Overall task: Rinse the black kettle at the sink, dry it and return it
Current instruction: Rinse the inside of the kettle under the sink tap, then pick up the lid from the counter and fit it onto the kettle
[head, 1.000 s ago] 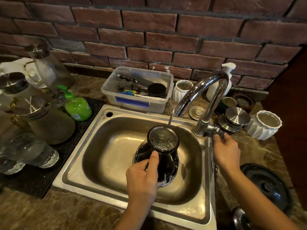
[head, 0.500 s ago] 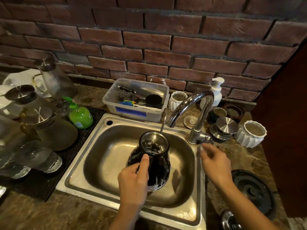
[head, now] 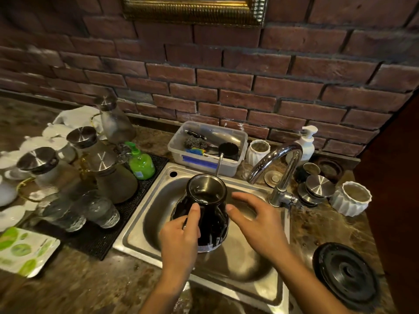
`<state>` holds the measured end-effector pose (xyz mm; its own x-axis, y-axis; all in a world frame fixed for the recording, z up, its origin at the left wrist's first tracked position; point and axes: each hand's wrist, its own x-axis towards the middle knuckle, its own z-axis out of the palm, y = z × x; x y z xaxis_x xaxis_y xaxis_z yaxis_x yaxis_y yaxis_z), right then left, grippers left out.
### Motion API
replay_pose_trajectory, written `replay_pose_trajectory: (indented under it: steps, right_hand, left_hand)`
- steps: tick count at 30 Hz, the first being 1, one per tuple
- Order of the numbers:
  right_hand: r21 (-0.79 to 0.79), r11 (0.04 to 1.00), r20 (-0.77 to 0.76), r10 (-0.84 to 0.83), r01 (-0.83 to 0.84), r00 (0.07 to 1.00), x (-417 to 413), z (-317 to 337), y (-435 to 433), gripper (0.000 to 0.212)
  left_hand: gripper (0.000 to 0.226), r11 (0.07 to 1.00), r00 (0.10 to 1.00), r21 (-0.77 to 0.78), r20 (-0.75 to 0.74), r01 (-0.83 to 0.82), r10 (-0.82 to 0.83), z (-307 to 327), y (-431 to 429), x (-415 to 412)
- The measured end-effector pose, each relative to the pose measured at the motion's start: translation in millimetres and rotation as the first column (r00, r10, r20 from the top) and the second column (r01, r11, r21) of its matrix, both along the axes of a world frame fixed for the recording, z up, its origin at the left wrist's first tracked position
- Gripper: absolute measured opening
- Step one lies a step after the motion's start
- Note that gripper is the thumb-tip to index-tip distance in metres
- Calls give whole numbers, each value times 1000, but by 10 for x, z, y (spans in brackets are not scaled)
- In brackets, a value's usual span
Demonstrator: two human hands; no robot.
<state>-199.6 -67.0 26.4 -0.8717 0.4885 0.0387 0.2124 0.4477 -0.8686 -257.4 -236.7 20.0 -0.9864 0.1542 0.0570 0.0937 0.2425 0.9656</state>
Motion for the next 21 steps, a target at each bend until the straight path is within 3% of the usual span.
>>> replay_pose_trajectory:
  steps: [6, 15, 21]
  right_hand:
    - [26, 995, -56, 102, -101, 993, -81, 428, -247, 46]
    - [77, 989, -120, 131, -123, 984, -3, 846, -702, 60]
    - [104, 991, -96, 95, -85, 991, 239, 914, -1151, 81]
  left_hand:
    - [61, 999, 999, 37, -44, -13, 14, 249, -237, 50]
    - [61, 996, 996, 83, -88, 25, -18, 548, -724, 221]
    - [60, 991, 993, 105, -97, 78, -68, 627, -1210, 421]
